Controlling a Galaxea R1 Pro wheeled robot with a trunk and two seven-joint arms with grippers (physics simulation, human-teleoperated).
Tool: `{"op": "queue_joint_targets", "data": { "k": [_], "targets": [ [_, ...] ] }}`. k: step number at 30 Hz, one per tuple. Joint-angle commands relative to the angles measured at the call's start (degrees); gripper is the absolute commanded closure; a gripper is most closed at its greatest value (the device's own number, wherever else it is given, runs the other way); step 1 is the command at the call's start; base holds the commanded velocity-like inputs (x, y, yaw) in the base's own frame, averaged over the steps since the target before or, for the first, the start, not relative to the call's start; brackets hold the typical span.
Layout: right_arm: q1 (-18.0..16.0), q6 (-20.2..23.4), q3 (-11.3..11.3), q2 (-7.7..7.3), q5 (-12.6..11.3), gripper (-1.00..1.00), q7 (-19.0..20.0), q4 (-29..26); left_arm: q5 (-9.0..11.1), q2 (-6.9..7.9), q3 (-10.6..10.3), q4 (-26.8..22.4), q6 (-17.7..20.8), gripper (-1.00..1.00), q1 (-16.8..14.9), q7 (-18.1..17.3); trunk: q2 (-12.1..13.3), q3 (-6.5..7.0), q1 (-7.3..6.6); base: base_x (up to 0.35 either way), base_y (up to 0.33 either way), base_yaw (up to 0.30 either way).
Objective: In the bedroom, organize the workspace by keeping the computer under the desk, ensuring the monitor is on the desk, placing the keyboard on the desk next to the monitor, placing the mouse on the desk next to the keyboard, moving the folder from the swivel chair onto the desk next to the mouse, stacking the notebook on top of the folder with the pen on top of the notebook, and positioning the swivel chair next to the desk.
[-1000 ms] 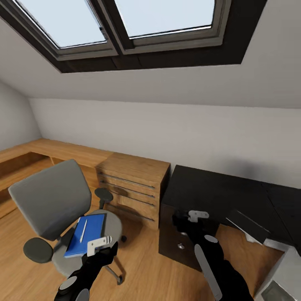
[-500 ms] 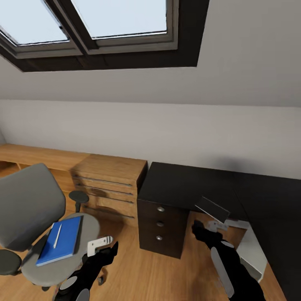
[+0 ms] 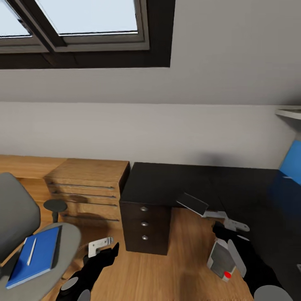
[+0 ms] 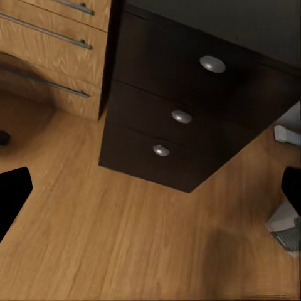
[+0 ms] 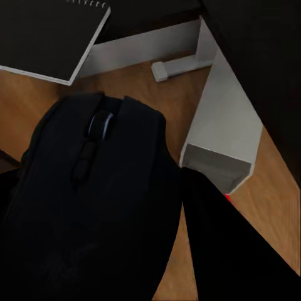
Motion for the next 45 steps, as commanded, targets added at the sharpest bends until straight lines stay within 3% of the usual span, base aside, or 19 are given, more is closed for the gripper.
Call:
{"op": "queue_joint_targets", "data": {
  "k": [1,18,22,28,45],
  "targets": [
    [0.0,0.2,0.0,-0.01,-0.8,1.0,-0.2,-0.1,0.6,0.06,-0.1,-0.1,0.1,-1.0,-0.1,0.6,-0.1,-0.09,0.01,0.0,0.0,-0.298],
    [-0.1,0.0,0.0,0.05,-0.7,1.0,-0.2,0.0,0.6,0.29,-2.4,0.0,-0.1,-1.0,-0.1,1.7,-0.1,-0.09,0.01,0.017,-0.022,-0.287],
    [0.0,0.0,0.1,0.15,-0.5,1.0,-0.2,-0.1,0.6,0.32,-2.4,0.0,-0.1,-1.0,-0.1,1.8,-0.1,-0.09,0.01,0.214,-0.226,-0.053],
    [-0.1,-1.8,-0.1,0.83,-0.3,1.0,-0.7,-1.1,0.4,-0.76,-2.1,-0.5,-0.2,-1.0,-0.1,2.1,-0.1,-0.09,0.01,0.0,0.0,0.0],
    [-0.1,-6.1,-0.1,0.25,-0.2,1.0,-0.6,-1.0,0.4,-0.21,-2.3,-0.4,-0.3,-1.0,-0.1,2.2,-0.1,-0.09,0.01,0.015,0.0,0.0]
  ]
}}
